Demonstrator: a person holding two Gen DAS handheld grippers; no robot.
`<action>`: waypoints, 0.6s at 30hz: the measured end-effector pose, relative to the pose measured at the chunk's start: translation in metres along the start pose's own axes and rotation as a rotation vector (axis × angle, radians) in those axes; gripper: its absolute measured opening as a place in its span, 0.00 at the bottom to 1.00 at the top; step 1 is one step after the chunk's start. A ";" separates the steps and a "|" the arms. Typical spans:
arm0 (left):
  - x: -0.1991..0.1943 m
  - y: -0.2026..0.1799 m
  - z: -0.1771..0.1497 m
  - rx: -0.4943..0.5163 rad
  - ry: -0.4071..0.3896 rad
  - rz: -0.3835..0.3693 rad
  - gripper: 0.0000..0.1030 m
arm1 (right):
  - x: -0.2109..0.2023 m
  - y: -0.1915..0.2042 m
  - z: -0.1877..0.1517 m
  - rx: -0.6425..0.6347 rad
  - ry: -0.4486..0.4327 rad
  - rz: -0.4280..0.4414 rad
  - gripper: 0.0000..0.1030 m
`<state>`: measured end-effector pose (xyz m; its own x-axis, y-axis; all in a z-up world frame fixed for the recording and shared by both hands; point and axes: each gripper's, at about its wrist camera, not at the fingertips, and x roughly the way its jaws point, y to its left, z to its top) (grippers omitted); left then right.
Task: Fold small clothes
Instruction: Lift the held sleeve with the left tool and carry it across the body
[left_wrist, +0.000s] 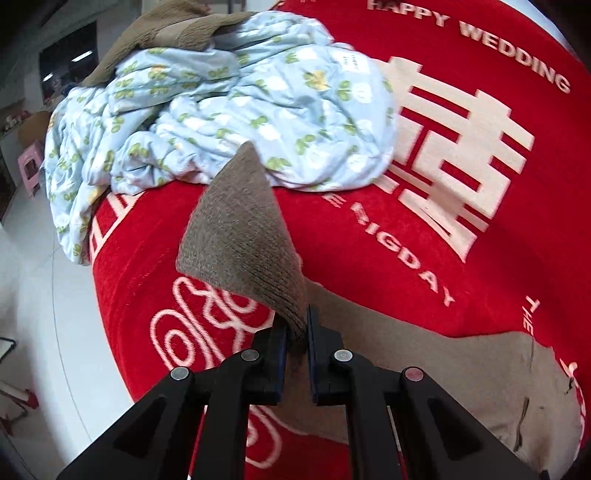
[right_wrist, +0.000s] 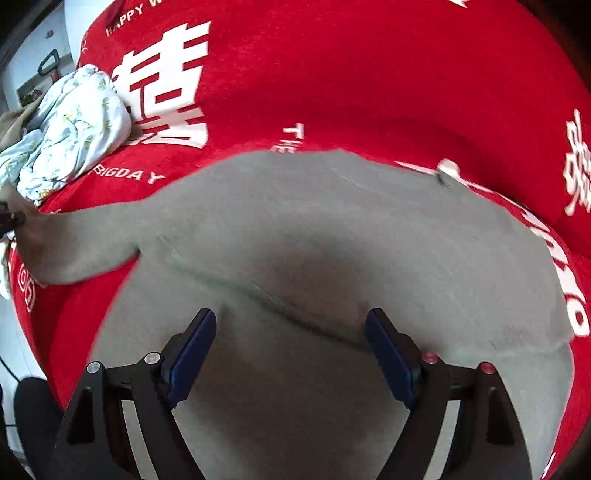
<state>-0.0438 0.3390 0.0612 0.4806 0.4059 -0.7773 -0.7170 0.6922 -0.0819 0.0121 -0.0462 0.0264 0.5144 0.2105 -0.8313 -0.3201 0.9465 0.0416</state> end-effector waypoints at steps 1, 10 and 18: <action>-0.001 -0.004 -0.001 0.008 -0.001 0.000 0.10 | -0.003 -0.005 -0.006 -0.007 -0.004 -0.002 0.83; -0.008 -0.048 -0.011 0.066 0.026 -0.014 0.10 | -0.016 -0.027 -0.038 -0.088 -0.047 0.013 0.84; -0.009 -0.075 -0.022 0.103 0.055 -0.029 0.10 | -0.015 -0.030 -0.045 -0.086 -0.093 0.028 0.87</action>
<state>-0.0051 0.2701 0.0614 0.4702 0.3537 -0.8086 -0.6462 0.7620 -0.0425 -0.0218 -0.0884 0.0131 0.5745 0.2627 -0.7752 -0.4009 0.9160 0.0133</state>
